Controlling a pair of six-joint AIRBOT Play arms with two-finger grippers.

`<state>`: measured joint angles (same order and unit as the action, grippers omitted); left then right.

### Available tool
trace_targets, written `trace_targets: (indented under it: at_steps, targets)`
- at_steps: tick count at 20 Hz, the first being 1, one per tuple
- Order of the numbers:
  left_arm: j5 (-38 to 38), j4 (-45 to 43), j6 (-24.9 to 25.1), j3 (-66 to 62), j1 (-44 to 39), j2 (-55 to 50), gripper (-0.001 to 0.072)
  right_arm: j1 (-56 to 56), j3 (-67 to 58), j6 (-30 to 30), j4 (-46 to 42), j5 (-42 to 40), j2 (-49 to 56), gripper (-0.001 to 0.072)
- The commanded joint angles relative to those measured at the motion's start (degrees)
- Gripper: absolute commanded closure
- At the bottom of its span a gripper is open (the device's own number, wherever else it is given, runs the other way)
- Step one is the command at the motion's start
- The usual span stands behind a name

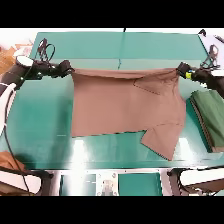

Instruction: Fold the shirts.

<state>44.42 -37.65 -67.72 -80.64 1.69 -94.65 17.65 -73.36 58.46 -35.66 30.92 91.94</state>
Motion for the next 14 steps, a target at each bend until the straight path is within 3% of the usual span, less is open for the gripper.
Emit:
trace_targets:
  at_steps: [1,7,14]
  targets:
    - [-8.6,2.6,1.3,-0.4,0.0,-3.7,0.0686,-0.2,-11.3,0.7,1.8,2.6,12.2,0.0690]
    - [-12.0,2.6,2.2,-0.9,0.0,-3.7,0.0686,0.6,-20.4,0.9,1.6,3.1,14.5,0.0689]
    - [-14.8,4.1,2.2,-0.9,0.0,-3.7,0.0686,0.5,-20.6,0.9,0.8,1.6,14.5,0.0690]
